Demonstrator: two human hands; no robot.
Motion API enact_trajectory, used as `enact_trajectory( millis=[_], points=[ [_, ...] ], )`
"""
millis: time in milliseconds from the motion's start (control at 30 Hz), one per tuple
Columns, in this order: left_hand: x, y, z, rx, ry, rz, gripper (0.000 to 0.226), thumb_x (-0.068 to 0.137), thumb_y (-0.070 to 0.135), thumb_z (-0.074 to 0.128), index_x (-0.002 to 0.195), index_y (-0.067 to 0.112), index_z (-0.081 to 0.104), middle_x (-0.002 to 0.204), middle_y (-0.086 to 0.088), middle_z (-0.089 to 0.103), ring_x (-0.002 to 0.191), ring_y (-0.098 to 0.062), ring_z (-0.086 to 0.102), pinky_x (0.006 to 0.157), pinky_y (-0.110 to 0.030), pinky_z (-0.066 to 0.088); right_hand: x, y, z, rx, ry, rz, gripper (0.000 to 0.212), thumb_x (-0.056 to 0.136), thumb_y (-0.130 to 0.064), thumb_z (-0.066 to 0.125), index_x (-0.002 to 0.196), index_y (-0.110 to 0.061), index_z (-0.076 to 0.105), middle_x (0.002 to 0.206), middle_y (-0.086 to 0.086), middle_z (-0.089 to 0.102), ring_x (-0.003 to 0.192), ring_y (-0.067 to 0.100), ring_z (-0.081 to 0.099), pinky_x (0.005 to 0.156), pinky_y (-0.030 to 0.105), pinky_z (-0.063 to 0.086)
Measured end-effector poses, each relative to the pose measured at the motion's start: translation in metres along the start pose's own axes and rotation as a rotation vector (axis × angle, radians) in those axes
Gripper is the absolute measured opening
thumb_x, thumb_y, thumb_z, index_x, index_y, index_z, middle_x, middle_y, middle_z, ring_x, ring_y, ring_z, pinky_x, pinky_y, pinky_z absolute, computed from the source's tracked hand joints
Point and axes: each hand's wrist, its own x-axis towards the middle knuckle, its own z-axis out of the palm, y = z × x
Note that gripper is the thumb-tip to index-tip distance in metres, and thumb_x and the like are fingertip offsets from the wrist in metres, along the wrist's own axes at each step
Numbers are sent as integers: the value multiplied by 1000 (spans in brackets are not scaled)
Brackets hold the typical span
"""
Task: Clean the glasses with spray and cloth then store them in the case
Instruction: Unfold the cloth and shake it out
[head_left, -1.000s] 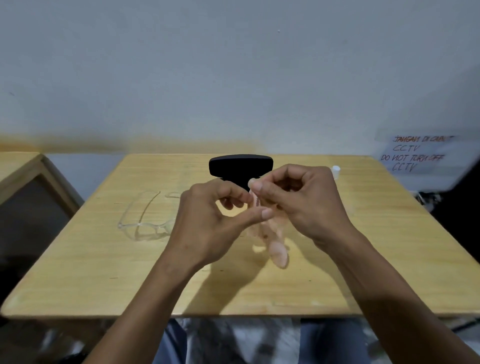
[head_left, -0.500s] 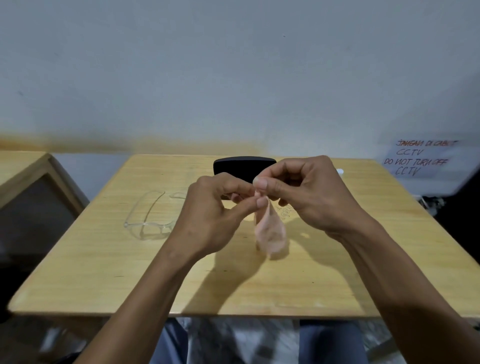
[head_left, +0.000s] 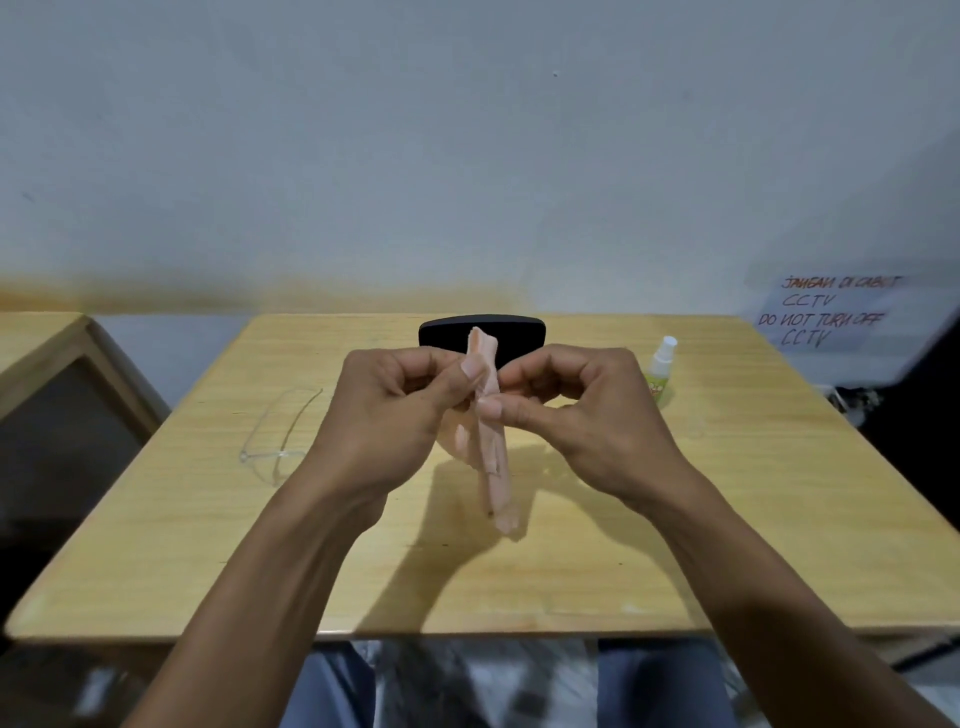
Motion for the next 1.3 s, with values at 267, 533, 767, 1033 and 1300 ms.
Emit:
enact_trajectory(
  millis=[267, 533, 767, 1033, 1300],
  points=[
    [3, -1, -9, 46, 34, 14, 17, 86, 22, 70, 77, 9, 76, 57, 9, 66, 61, -4, 56, 56, -11, 44, 3, 0, -6, 107, -47, 82, 9, 87, -22, 75, 88, -14, 79, 77, 0, 77, 70, 9, 68, 59, 26, 52],
    [9, 0, -20, 156, 94, 73, 23, 92, 15, 65, 76, -1, 71, 54, 9, 63, 54, -1, 55, 60, -10, 44, 10, -6, -20, 177, 38, 203, 10, 96, -19, 66, 92, -11, 69, 84, 5, 78, 72, 10, 70, 59, 24, 53],
    [9, 9, -9, 154, 36, 82, 22, 92, 16, 65, 76, 5, 74, 65, 3, 69, 58, 1, 57, 60, -9, 43, 3, -7, 5, 43, -28, 63, 22, 73, -24, 88, 87, -12, 77, 84, 2, 78, 78, 18, 72, 73, 28, 58],
    [5, 8, -16, 219, 44, 105, 17, 89, 20, 69, 77, 10, 77, 62, 6, 68, 62, -4, 57, 65, -18, 48, 3, -7, -1, 166, -21, 104, 17, 77, -27, 82, 84, -11, 80, 73, 1, 76, 65, 7, 64, 57, 24, 48],
    [7, 6, -24, 399, 117, 109, 16, 87, 25, 72, 72, 21, 75, 65, 11, 72, 65, -6, 62, 71, -34, 53, 11, -9, -19, 165, 119, 159, 9, 83, -24, 79, 80, -16, 77, 71, 6, 74, 69, 16, 69, 59, 28, 50]
  ],
)
